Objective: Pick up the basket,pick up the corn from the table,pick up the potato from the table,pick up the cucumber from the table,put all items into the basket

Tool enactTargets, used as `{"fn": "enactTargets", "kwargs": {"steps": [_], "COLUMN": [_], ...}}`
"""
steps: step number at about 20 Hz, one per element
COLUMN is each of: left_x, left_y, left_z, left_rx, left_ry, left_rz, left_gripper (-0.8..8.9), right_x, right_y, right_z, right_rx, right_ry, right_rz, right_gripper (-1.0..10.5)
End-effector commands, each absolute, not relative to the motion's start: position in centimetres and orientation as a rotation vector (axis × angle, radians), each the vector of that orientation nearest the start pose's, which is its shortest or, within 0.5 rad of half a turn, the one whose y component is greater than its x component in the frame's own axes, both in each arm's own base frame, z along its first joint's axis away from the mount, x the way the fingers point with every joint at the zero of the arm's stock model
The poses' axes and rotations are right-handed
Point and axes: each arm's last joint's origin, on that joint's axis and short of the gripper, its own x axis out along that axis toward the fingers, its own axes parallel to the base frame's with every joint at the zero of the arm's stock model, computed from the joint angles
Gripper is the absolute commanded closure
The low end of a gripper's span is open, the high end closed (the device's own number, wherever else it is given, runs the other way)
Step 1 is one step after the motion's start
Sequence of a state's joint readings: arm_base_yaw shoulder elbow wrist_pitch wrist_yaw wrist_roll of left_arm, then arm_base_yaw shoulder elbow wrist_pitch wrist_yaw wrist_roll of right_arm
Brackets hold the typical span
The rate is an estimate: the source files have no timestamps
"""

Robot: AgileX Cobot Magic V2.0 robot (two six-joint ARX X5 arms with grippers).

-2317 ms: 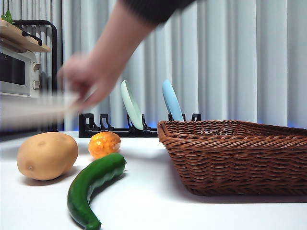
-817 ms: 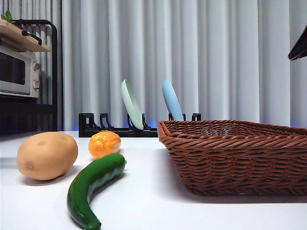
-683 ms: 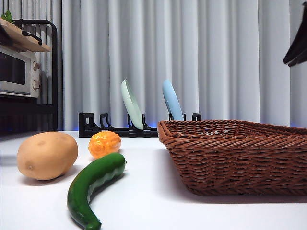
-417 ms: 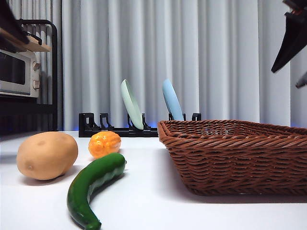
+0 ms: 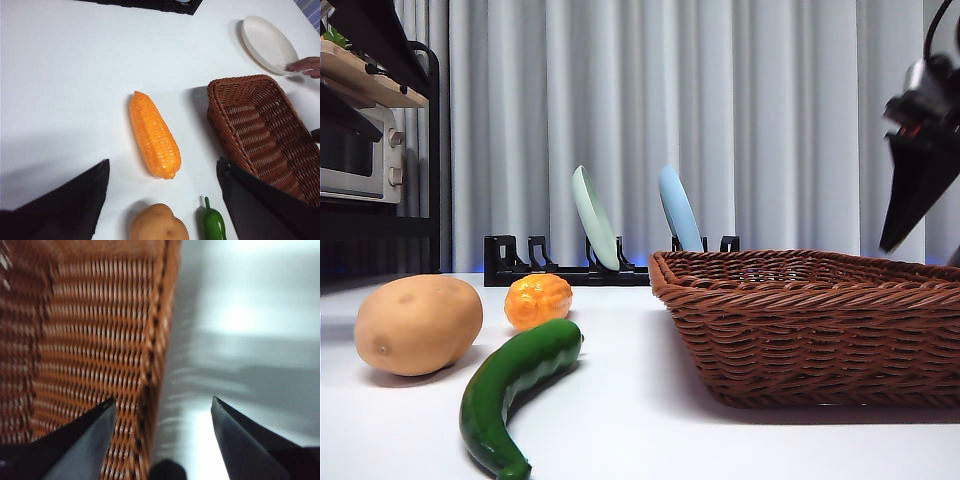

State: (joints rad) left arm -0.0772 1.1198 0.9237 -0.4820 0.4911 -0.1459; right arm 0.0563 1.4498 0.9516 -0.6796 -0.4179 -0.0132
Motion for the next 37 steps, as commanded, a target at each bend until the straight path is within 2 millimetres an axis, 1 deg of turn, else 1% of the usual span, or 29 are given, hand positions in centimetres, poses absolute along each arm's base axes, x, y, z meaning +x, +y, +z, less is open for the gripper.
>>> {"fn": "enactTargets", "kwargs": {"steps": [1, 3, 4, 5, 6, 9, 11, 14, 16, 17, 18, 21, 23, 29, 31, 33, 34, 35, 36, 37], "left_x": [23.0, 23.0, 23.0, 23.0, 23.0, 23.2, 24.2, 27.7, 30.1, 31.1, 32.1, 33.8, 34.5, 35.8, 36.0, 36.0, 36.0, 35.9, 35.9, 35.9], "left_y": [-3.3, -3.4, -3.4, -3.4, -3.4, -3.8, -4.8, -7.5, -9.5, -10.6, -11.6, -13.4, -13.9, -14.6, -15.2, -15.8, -16.1, -16.2, -16.3, -16.4], "left_z": [29.1, 29.1, 29.1, 29.1, 29.1, 28.9, 28.4, 28.1, 27.3, 26.8, 26.1, 24.7, 23.5, 20.2, 19.8, 19.9, 20.0, 20.0, 19.9, 19.7], "left_rx": [-0.254, -0.249, -0.245, -0.245, -0.244, -0.244, -0.237, -0.187, -0.146, -0.123, -0.095, -0.033, -0.007, -0.007, -0.011, -0.006, -0.003, 0.0, -0.001, 0.002], "left_ry": [0.718, 0.718, 0.719, 0.719, 0.72, 0.724, 0.76, 0.886, 0.992, 1.03, 1.048, 1.072, 1.094, 1.16, 1.137, 1.107, 1.1, 1.1, 1.103, 1.11], "left_rz": [-0.487, -0.482, -0.471, -0.471, -0.472, -0.485, -0.513, -0.495, -0.495, -0.492, -0.481, -0.429, -0.403, -0.38, -0.402, -0.42, -0.427, -0.43, -0.433, -0.438], "left_gripper": [4.54, 4.54, 4.54, 4.54, 4.54, 4.54, 4.54, 4.52, 4.33, 3.77, 3.73, 3.73, 3.73, 3.73, 3.73, 3.73, 3.81, 4.4, 5.43, 6.22], "right_x": [27.4, 27.9, 28.0, 28.1, 28.1, 28.0, 27.8, 27.6, 27.5, 27.5, 27.5, 27.6, 27.6, 27.7, 27.7, 27.7, 27.7, 27.7, 27.7, 27.8], "right_y": [3.3, 3.6, 3.7, 3.7, 3.7, 3.7, 3.7, 3.6, 3.6, 3.6, 3.6, 3.6, 3.6, 3.7, 3.7, 3.7, 3.7, 3.7, 3.7, 3.7], "right_z": [20.0, 19.0, 18.8, 18.8, 18.8, 19.1, 19.6, 20.2, 20.3, 20.3, 20.3, 20.4, 20.4, 20.4, 20.4, 20.4, 20.4, 20.5, 20.5, 20.5], "right_rx": [0.189, 0.187, 0.188, 0.187, 0.187, 0.208, 0.21, 0.206, 0.205, 0.205, 0.205, 0.205, 0.205, 0.203, 0.203, 0.203, 0.203, 0.203, 0.203, 0.205], "right_ry": [1.208, 1.231, 1.234, 1.234, 1.233, 1.23, 1.209, 1.186, 1.182, 1.182, 1.181, 1.181, 1.178, 1.168, 1.165, 1.164, 1.163, 1.161, 1.159, 1.157], "right_rz": [0.447, 0.453, 0.454, 0.454, 0.454, 0.438, 0.438, 0.44, 0.441, 0.441, 0.441, 0.441, 0.442, 0.443, 0.444, 0.444, 0.444, 0.444, 0.444, 0.442], "right_gripper": [6.3, 6.4, 7.3, 8.9, 9.7, 9.6, 9.6, 9.6, 9.6, 9.6, 9.6, 9.6, 9.6, 9.6, 9.6, 9.6, 9.6, 9.6, 9.6, 9.6]}}
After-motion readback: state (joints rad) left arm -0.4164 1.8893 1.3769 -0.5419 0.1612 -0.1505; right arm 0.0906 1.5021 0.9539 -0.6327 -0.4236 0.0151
